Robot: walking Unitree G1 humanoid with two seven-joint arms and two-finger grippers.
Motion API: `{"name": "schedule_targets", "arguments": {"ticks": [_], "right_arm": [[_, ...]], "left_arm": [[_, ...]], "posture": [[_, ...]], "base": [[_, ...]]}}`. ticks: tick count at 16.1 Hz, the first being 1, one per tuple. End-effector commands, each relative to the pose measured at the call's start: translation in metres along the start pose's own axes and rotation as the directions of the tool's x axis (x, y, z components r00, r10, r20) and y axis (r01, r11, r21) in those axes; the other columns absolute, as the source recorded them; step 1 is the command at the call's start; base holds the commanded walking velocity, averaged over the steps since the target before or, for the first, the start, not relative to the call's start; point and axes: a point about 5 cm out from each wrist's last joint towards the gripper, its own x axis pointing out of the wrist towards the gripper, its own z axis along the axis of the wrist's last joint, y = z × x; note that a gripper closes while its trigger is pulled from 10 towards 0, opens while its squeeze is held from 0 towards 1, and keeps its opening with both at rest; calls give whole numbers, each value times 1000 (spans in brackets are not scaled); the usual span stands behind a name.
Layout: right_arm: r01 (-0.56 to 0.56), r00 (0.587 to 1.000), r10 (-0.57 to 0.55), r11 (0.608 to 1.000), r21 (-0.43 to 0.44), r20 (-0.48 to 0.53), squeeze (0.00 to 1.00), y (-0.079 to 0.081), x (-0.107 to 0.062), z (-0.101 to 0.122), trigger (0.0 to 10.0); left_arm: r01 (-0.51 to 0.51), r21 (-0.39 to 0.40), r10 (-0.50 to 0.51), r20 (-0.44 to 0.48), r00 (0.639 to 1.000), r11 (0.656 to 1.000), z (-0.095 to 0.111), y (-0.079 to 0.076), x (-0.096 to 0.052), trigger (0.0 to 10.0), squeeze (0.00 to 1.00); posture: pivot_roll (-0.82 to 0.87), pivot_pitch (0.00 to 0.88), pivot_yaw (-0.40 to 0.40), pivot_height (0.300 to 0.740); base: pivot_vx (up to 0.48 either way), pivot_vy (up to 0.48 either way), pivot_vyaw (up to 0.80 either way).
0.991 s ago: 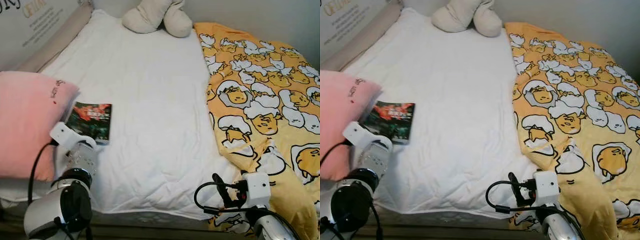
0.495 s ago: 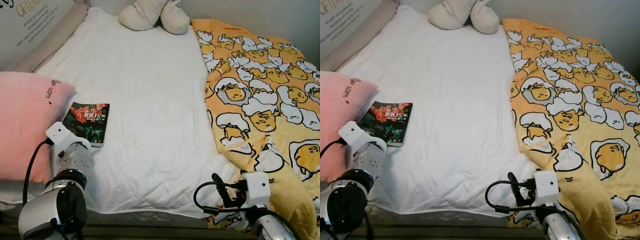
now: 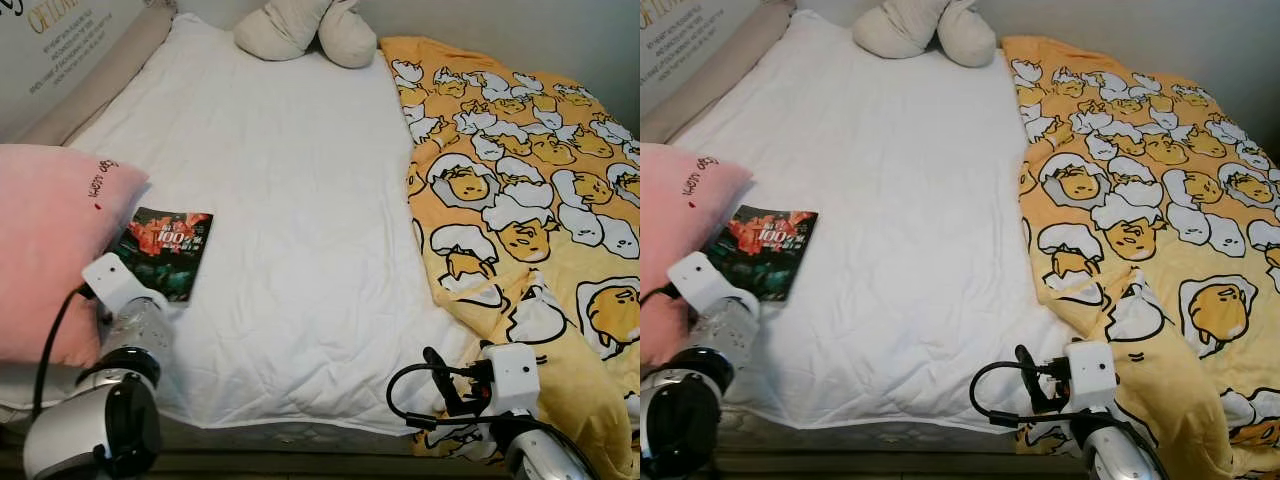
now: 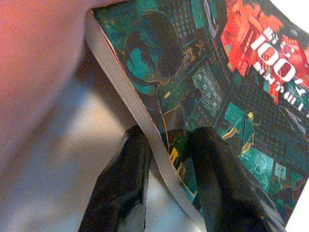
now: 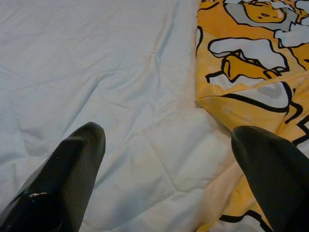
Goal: Clean up the room
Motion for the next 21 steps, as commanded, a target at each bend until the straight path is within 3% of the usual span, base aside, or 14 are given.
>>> {"name": "schedule_targets", "arguments": {"ticks": [1, 5, 8, 10, 11, 13, 14, 15, 16, 17, 18, 19, 20, 21], "right_arm": [[9, 1000, -9, 1000, -3, -21, 0, -1, -2, -4, 10000], [2, 1000, -2, 1000, 8, -30, 0, 3, -2, -9, 10000], [1, 999, -1, 1000, 20, -36, 0, 7, 1, -14, 10000], [-5, 1000, 6, 1000, 31, -29, 0, 10, 6, -14, 10000], [-6, 1000, 7, 999, 37, -24, 0, 12, 10, -15, 10000], [-2, 1000, 2, 999, 49, -12, 0, 14, 18, -15, 10000], [-1, 1000, 1, 999, 51, -10, 0, 15, 20, -15, 10000], [3, 1000, -3, 999, 55, 1, 0, 14, 24, -15, 10000], [10, 1000, -11, 998, 58, 19, 0, 13, 28, -13, 10000], [25, 998, -29, 997, 67, 55, 0, 12, 33, -6, 10000], [74, 987, -85, 993, 91, 135, 0, 5, 39, 12, 10000], [110, 975, -130, 988, 112, 183, 0, -1, 43, 22, 10000], [143, 963, -165, 983, 117, 213, 0, -6, 45, 27, 10000], [171, 955, -195, 977, 124, 222, 0, -9, 49, 28, 10000]], "left_arm": [[-33, 47, 35, -36, 999, 998, -9, 7, 0, 10000, 1000], [48, 220, -30, -84, 996, 974, -14, 1, -1, 10000, 1000], [102, 273, -68, -133, 989, 957, -24, 1, -2, 10000, 1000], [189, 404, -133, -163, 978, 895, -34, -7, -6, 10000, 1000], [217, 505, -157, -158, 975, 835, -40, -7, -7, 10000, 1000], [189, 669, -183, -81, 980, 719, -28, -1, -4, 10000, 1000], [181, 693, -202, -53, 978, 698, -22, -3, -4, 10000, 1000], [249, 704, -355, 4, 935, 665, -13, -26, -10, 10000, 1000], [338, 699, -497, 29, 867, 630, -12, -48, -19, 10000, 1000], [379, 700, -576, 55, 816, 605, -17, -60, -29, 10000, 976], [435, 685, -655, 82, 751, 584, -30, -78, -47, 10000, 0], [566, 546, -721, 107, 685, 618, -34, -90, -63, 10000, 0], [583, 533, -754, 176, 633, 613, -30, -96, -74, 10000, 0], [598, 461, -731, 190, 655, 656, -34, -96, -74, 10000, 0]], "posture": [[-143, 118, -114, 740], [-121, 87, -90, 740], [-86, 59, -77, 740], [-54, 42, -68, 740], [-34, 25, -54, 740], [0, 0, -37, 740], [5, 0, -33, 740], [24, 0, -17, 740], [36, 0, -10, 740], [49, 0, 2, 740], [52, 0, 1, 740], [59, 0, 4, 740], [61, 0, 4, 740], [57, 0, 9, 740]], "base": [[0, 0, 0], [0, 0, 0], [0, 0, 0], [0, 0, 0], [0, 0, 0], [0, 0, 0], [0, 0, 0], [0, 0, 0], [0, 0, 0], [0, 0, 0], [0, 0, 0], [0, 0, 0], [0, -439, 0], [0, -439, 0]]}}
